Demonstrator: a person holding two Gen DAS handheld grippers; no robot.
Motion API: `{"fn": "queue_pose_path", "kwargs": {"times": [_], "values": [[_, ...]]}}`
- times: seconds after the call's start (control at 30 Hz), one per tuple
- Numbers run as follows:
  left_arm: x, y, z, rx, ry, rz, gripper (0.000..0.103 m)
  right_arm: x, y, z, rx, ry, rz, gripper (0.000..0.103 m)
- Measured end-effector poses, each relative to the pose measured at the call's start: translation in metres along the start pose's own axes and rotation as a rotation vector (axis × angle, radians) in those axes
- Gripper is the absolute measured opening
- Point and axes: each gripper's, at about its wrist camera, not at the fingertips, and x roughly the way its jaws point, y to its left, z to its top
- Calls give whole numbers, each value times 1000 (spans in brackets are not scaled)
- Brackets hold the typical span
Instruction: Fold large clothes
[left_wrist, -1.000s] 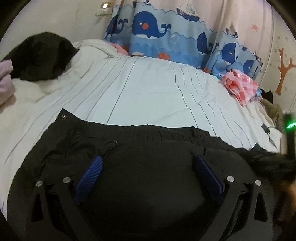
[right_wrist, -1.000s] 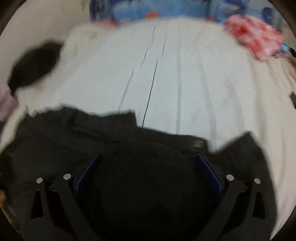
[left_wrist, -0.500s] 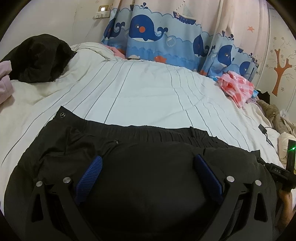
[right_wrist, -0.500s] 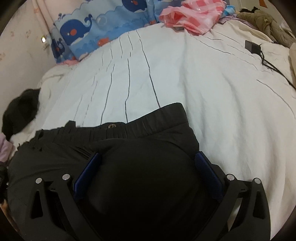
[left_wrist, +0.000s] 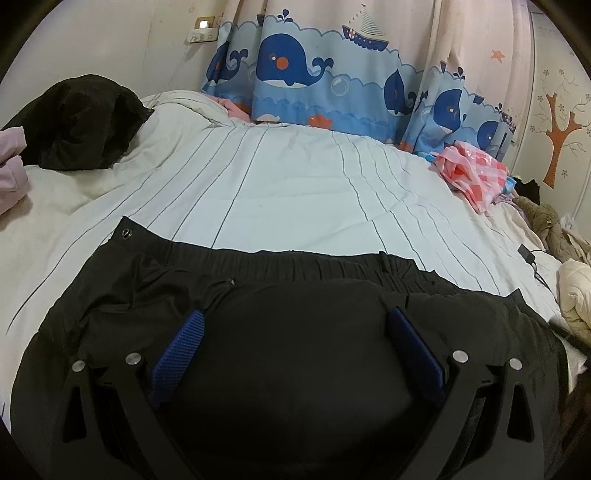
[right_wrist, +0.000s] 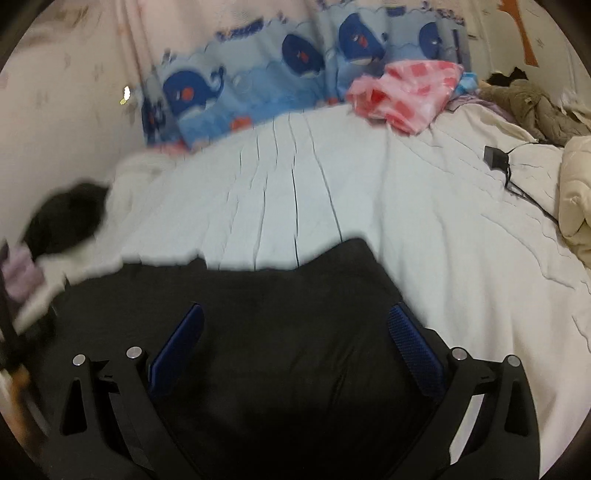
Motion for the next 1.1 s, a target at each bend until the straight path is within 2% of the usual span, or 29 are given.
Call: {"fn": "queue_pose_path", "kwargs": {"times": [0.03, 0.27, 0.37, 0.4, 0.47, 0.53, 0.63, 0.67, 0.77, 0.8, 0.9, 0.93, 1.03, 1.1], "values": [[-1, 0, 0, -1, -1, -3, 96, 14, -5, -6, 23, 45, 4, 97], [1, 1, -2, -3, -6, 11, 96, 31, -6, 0, 53, 63, 13, 97], [-3, 0, -4, 12, 3, 21, 96, 30, -10, 2, 68, 113, 31, 97], [-6, 2, -4, 14, 15, 13, 96, 20, -9, 4, 79, 129, 27, 97], [-20, 12, -5, 0, 34, -31, 96, -7, -9, 4, 86, 99, 83, 97], [-37, 26, -9, -31, 54, -79, 96, -37, 4, -6, 13, 96, 135, 97], [-63, 55, -18, -74, 104, -99, 96, -77, 23, -37, -163, 145, 122, 97], [-74, 65, -22, -80, 125, -99, 96, -84, 24, -45, -188, 163, 128, 97], [-104, 92, -32, -100, 146, -79, 96, -110, 14, -73, -145, 249, 227, 97], [-120, 106, -39, -134, 156, -70, 96, -120, 9, -80, -110, 265, 262, 97], [-152, 144, -57, -288, 190, -86, 96, -145, 14, -91, -101, 252, 273, 97], [-160, 154, -64, -340, 206, -99, 96, -154, 26, -95, -150, 250, 267, 97], [-175, 169, -88, -460, 275, -164, 96, -166, 86, -107, -423, 259, 261, 97], [-181, 169, -103, -525, 304, -252, 96, -167, 134, -118, -622, 252, 260, 97]]}}
